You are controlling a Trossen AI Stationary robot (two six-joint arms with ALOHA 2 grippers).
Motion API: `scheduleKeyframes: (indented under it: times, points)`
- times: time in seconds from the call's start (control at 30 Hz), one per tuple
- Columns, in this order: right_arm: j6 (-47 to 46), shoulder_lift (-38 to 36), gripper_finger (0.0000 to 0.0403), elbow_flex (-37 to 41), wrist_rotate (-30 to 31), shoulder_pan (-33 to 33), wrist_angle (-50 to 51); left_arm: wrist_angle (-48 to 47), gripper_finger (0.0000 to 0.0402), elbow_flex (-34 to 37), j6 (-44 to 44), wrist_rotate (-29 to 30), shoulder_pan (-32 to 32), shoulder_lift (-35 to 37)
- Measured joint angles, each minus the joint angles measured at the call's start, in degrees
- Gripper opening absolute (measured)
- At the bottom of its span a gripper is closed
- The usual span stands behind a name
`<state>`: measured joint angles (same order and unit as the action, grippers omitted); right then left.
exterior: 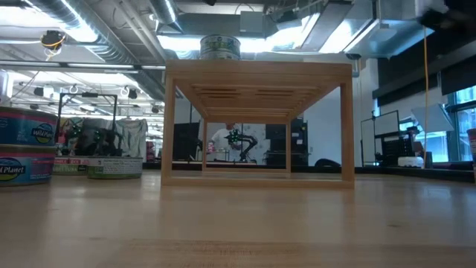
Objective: Stack canned seafood by type on shelf
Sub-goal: Stack the blue tuna can on top of the blue tuna can on the shelf
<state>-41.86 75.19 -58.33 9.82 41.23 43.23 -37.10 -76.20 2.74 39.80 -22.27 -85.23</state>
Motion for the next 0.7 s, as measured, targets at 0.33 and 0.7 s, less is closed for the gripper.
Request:
scheduleKeyframes:
  times: [0.33, 0.7]
  points:
    - [-14.76, 0.01, 0.0143, 0.02, -7.49, 0.07, 16.29, 0.07, 0.0272, 0.02, -1.33, -0.97, -0.34, -4.99]
    - [-14.50, 7.19, 0.0143, 0.02, -8.17, 0.07, 20.62, 0.44, 0.0272, 0.07, -0.67, -1.14, -0.36, -12.77]
